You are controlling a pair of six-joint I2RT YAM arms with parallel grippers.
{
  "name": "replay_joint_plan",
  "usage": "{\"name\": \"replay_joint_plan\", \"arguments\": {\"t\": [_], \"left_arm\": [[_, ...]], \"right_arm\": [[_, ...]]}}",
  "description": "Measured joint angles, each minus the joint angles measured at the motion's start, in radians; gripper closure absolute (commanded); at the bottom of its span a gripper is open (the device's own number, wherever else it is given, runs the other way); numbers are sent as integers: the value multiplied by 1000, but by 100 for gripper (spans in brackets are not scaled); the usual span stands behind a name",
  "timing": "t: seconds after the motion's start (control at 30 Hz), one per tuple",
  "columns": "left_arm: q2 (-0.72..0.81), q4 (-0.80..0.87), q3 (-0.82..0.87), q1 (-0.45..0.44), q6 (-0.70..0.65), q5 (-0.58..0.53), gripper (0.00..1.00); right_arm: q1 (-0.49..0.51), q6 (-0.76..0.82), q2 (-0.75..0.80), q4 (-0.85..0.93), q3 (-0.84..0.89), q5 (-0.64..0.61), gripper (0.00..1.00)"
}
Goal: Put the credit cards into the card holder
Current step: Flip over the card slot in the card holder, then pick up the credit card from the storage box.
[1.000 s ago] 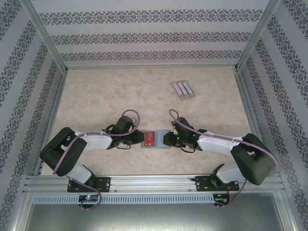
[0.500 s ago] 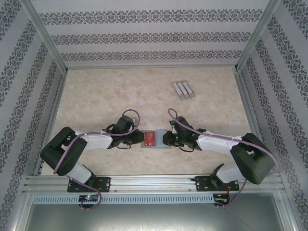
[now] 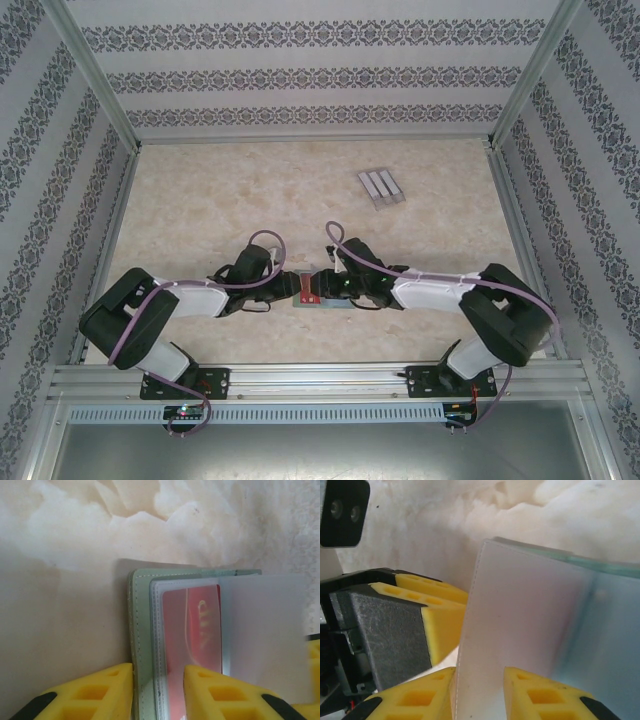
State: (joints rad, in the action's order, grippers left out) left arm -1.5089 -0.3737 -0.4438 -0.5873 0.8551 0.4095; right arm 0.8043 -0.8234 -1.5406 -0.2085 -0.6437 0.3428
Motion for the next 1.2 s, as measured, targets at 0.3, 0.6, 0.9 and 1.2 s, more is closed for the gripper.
{"name": "replay_joint_plan", "arguments": {"t": [0.3,0.6,0.9,1.2], "left_arm": [[52,-8,43,-1,44,-60,63],[111,14,76,0,71,-112,59],[101,42,56,0,74,-119,58],[58,99,11,13,73,-92,60]], "right_arm": [[11,-35,-104,-62,-35,44,59],[-115,12,38,-3,-43,43,53],[-301,286,72,244,-261,-126,53],[-404,589,-114,370,-591,-362,49]]}}
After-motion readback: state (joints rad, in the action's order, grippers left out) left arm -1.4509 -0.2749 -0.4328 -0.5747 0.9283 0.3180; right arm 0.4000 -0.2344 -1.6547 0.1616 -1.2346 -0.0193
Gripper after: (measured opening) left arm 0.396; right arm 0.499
